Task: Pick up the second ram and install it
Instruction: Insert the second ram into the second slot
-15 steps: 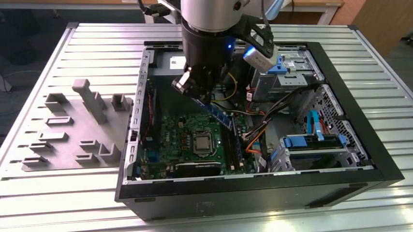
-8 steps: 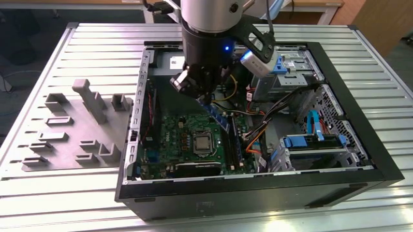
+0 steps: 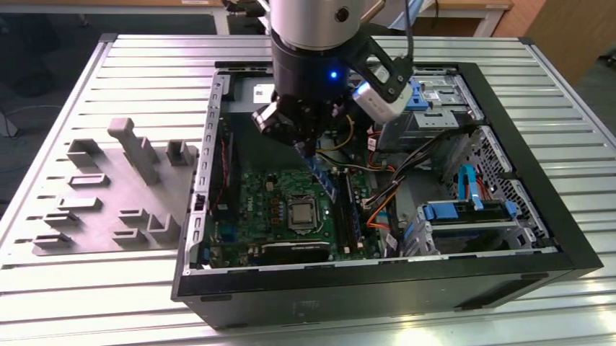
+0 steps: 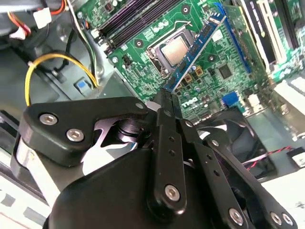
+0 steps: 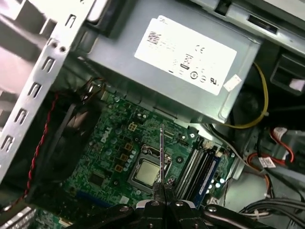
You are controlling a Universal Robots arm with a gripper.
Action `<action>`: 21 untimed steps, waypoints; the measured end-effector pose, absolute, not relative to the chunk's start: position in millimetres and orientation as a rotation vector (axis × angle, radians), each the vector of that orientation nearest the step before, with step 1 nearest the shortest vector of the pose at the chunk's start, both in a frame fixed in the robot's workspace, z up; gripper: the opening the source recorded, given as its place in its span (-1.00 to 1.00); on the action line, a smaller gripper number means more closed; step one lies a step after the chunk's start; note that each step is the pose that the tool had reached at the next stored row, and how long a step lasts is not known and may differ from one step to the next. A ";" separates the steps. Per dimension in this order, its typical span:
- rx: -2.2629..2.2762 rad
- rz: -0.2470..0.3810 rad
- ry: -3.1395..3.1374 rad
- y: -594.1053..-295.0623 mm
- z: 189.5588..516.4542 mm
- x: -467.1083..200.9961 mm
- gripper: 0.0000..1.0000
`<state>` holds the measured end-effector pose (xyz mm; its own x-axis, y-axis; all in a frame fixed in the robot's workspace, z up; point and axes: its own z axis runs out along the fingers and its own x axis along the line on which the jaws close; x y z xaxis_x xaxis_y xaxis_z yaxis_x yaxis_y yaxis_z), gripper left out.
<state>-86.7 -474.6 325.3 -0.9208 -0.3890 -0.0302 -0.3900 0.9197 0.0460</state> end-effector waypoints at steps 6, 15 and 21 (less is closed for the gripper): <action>-0.452 0.078 3.085 -474.6 324.5 -86.7 -0.77; -0.198 0.074 3.107 -474.6 323.3 -86.7 -0.77; -0.036 0.072 3.111 -474.6 322.6 -86.7 -0.77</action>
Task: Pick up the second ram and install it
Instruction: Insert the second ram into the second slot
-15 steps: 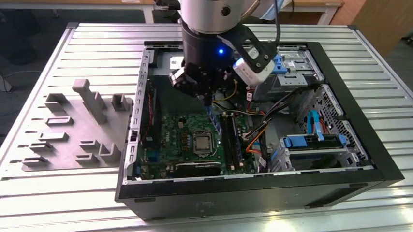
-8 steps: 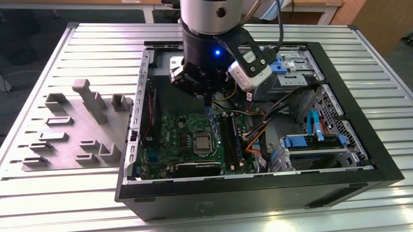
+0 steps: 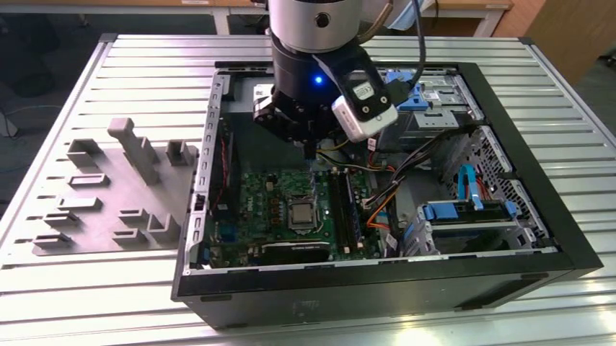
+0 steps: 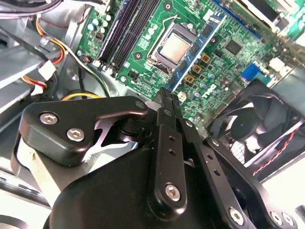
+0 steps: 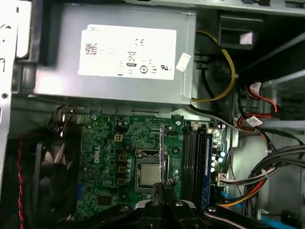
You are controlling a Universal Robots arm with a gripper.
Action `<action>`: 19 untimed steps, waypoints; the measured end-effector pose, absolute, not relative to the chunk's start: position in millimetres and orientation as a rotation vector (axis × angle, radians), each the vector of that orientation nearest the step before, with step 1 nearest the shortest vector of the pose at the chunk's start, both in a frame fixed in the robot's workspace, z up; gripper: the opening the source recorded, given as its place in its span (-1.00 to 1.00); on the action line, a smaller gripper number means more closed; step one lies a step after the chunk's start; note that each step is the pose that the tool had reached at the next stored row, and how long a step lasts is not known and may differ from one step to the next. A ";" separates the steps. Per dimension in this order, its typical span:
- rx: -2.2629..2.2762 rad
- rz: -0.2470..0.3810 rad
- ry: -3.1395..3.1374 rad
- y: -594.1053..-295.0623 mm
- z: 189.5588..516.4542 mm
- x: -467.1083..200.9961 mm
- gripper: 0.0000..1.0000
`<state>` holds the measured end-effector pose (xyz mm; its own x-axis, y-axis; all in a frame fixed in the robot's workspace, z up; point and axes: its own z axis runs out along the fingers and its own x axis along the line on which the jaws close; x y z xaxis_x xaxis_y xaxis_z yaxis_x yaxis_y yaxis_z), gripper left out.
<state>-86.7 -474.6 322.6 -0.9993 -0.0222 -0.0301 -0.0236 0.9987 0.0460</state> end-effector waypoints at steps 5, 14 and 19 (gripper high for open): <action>-0.034 0.072 3.111 -474.6 322.6 -86.7 -0.77; -0.034 0.072 3.114 -474.7 321.8 -69.0 -0.77; -0.033 0.072 3.116 -474.9 321.5 -57.9 -0.77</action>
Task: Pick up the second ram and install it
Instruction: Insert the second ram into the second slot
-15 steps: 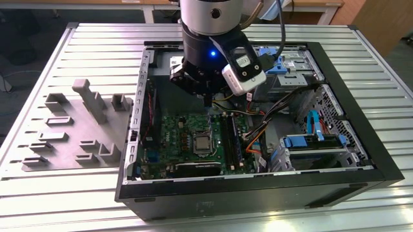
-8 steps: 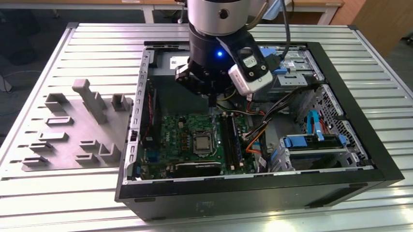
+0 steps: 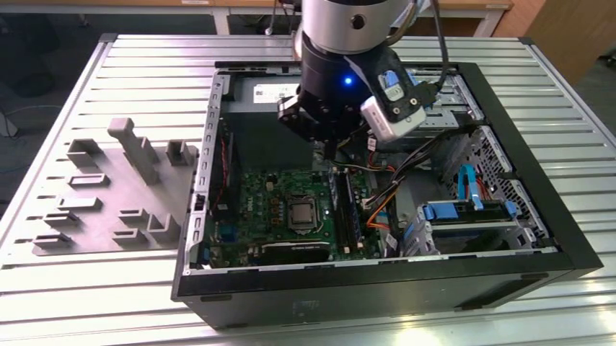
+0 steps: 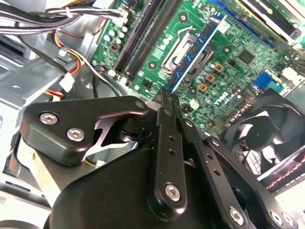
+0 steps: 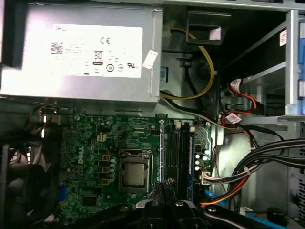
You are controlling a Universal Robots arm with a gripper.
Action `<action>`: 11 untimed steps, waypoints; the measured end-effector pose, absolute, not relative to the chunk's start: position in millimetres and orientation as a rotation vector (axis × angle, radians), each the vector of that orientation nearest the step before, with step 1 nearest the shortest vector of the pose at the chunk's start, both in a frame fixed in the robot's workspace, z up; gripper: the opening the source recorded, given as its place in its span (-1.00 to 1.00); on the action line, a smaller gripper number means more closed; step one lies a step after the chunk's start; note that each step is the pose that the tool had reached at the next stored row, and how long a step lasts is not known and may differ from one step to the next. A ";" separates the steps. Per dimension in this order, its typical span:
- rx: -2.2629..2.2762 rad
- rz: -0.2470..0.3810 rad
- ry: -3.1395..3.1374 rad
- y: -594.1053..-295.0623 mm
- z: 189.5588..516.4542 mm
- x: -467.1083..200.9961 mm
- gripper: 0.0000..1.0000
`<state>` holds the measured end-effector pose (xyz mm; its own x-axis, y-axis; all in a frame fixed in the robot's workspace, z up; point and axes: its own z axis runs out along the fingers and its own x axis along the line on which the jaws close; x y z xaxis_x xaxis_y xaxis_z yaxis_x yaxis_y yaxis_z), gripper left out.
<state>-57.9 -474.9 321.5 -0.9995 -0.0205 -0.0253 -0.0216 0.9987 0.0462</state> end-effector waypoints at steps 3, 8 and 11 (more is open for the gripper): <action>-0.032 0.072 3.116 -475.1 321.0 -52.1 -0.77; -0.028 0.072 3.117 -476.3 316.0 -47.6 -0.77; -0.025 0.073 3.116 -477.3 310.6 -46.9 -0.77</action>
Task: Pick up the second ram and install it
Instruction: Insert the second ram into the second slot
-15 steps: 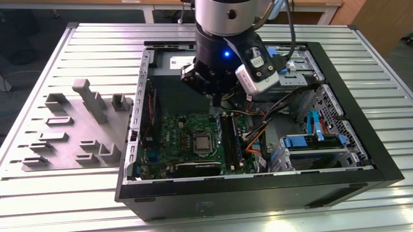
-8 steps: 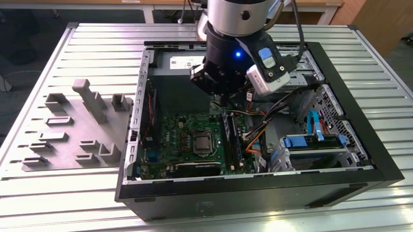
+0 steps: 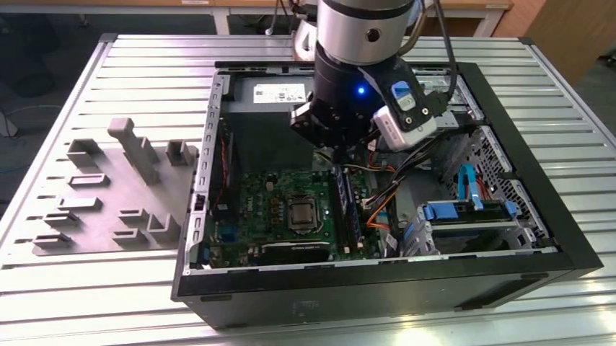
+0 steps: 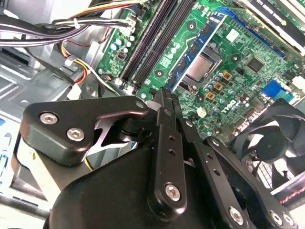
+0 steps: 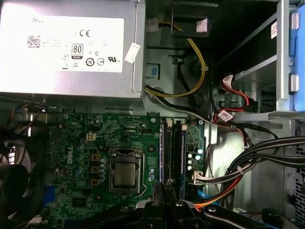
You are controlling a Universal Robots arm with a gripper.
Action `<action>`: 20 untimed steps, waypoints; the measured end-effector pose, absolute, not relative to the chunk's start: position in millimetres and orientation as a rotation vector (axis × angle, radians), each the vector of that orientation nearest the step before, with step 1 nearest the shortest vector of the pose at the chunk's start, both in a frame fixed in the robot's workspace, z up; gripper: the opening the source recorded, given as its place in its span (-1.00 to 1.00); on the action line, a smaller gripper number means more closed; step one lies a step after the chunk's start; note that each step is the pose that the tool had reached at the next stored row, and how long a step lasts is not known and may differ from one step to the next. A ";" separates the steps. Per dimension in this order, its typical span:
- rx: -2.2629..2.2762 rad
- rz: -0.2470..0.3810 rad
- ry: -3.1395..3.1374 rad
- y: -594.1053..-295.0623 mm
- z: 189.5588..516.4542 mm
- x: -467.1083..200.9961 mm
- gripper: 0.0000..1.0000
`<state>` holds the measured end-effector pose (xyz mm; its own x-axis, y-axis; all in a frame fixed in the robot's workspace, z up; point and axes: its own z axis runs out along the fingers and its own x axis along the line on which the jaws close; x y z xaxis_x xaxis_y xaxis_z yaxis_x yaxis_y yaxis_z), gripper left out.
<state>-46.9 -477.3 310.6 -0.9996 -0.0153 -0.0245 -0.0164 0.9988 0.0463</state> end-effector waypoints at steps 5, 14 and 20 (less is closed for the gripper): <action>-0.021 0.072 3.117 -478.4 301.8 -46.7 -0.77; -0.017 0.073 3.116 -480.5 285.3 -46.6 -0.77; -0.014 0.073 3.116 -481.8 274.3 -46.5 -0.77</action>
<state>-46.5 -481.8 274.3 -0.9997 -0.0087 -0.0246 -0.0098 0.9989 0.0469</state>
